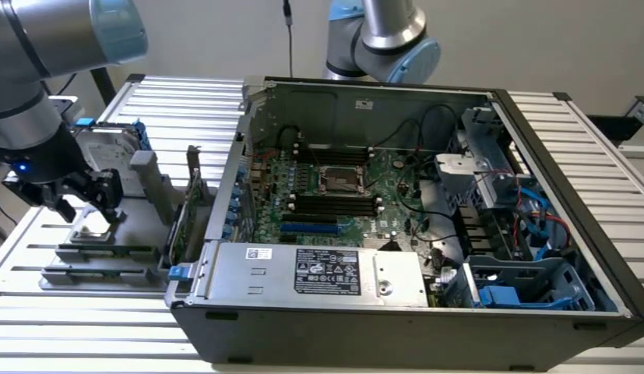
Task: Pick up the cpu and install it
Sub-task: 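Pick up the cpu and move it towards the insertion slot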
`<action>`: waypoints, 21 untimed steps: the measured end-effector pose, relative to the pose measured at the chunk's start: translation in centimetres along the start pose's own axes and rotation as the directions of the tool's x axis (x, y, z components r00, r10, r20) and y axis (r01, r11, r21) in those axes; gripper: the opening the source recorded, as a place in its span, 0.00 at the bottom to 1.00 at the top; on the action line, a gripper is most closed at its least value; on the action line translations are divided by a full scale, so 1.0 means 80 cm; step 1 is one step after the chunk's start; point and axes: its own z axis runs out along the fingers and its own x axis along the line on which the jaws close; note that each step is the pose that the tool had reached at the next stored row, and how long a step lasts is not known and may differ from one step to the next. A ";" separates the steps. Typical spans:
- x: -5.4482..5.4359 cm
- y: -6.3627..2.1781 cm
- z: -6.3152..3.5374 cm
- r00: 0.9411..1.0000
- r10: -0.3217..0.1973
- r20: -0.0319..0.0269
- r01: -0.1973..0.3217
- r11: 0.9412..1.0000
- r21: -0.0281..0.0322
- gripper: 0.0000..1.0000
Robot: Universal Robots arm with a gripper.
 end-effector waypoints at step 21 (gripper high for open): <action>-0.005 0.002 0.017 1.000 0.006 -0.028 -0.006 1.000 -0.001 0.65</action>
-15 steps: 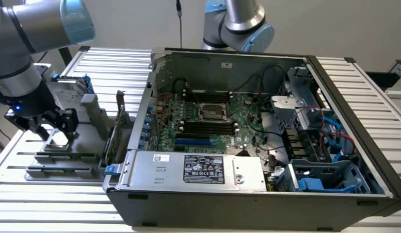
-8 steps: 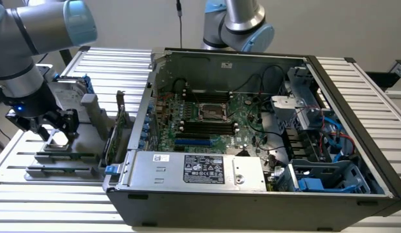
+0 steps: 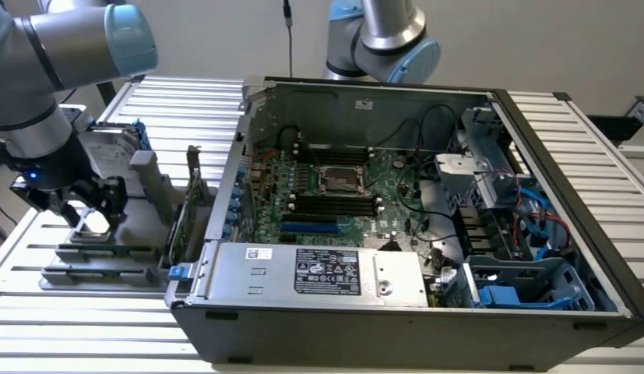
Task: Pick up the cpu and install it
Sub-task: 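Pick up the cpu and move it towards the insertion slot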
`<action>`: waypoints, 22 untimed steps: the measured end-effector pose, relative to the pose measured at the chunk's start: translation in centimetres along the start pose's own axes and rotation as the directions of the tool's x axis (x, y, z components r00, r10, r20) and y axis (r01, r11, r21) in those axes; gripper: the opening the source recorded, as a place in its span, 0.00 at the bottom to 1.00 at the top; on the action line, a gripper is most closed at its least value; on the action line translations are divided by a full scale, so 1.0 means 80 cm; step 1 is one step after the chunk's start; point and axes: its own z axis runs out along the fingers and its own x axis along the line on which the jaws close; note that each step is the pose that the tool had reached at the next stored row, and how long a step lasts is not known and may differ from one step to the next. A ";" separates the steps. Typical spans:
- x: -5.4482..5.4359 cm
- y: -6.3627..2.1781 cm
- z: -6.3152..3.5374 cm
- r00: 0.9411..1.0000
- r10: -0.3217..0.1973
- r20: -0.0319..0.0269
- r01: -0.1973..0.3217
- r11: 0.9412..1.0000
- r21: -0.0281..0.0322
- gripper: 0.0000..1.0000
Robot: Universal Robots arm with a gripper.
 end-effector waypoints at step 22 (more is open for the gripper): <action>-0.001 0.002 0.008 1.000 0.009 -0.002 -0.009 1.000 0.000 0.65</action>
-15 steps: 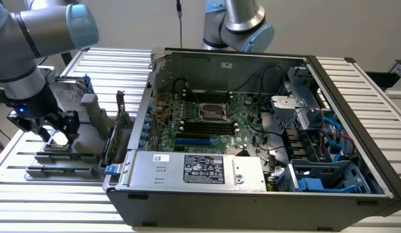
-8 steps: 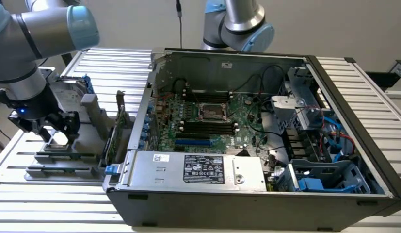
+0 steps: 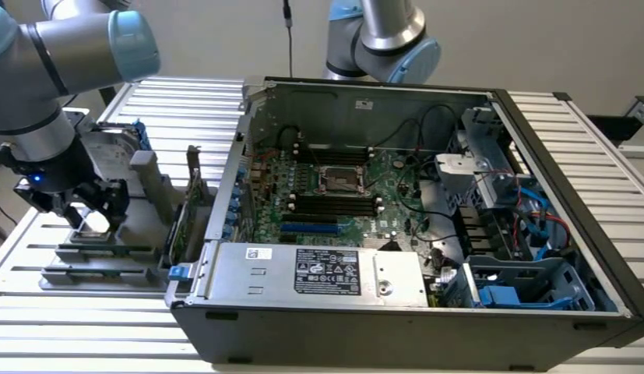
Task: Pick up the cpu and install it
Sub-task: 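Pick up the cpu and move it towards the insertion slot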
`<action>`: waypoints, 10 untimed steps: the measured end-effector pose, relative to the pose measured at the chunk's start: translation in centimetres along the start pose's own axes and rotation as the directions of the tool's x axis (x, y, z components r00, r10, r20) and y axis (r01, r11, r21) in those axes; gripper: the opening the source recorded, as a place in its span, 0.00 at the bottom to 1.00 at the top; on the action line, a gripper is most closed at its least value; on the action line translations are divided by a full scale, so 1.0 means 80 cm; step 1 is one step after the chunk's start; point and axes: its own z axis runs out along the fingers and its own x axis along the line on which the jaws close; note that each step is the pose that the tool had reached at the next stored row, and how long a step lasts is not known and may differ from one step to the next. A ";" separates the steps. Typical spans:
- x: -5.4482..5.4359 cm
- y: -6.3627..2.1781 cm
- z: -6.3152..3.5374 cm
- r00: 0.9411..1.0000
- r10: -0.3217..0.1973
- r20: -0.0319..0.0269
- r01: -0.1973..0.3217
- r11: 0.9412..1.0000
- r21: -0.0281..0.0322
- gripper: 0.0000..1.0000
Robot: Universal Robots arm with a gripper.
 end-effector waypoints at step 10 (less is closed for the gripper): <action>0.000 0.000 0.000 1.000 0.000 0.000 0.000 1.000 0.000 0.55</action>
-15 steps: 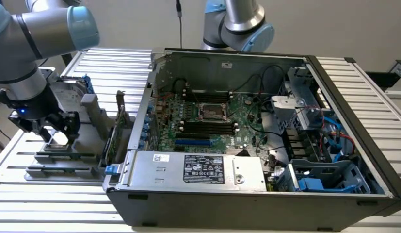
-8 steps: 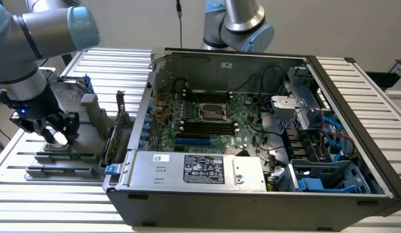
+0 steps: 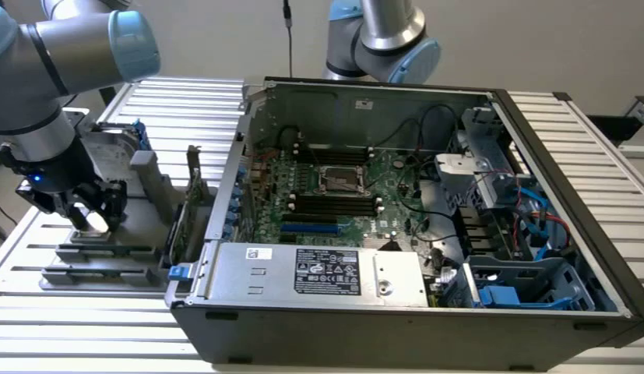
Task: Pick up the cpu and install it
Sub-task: 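Pick up the cpu and move it towards the insertion slot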
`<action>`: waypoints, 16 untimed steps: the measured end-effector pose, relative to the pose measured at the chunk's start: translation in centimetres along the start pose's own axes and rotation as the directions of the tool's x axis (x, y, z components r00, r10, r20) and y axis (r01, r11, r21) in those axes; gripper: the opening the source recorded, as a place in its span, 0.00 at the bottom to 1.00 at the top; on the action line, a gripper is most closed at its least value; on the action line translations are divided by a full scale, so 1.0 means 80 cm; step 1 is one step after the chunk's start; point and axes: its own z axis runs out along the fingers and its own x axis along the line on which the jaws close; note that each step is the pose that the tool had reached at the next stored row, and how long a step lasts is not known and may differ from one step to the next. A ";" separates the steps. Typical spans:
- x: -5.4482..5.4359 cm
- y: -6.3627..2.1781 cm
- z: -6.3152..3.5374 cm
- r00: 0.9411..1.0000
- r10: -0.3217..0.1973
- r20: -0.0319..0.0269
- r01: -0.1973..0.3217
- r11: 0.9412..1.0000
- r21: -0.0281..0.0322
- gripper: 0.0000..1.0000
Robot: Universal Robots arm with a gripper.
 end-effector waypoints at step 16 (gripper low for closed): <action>-0.003 0.001 -0.044 1.000 0.000 -0.007 0.000 1.000 -0.002 0.55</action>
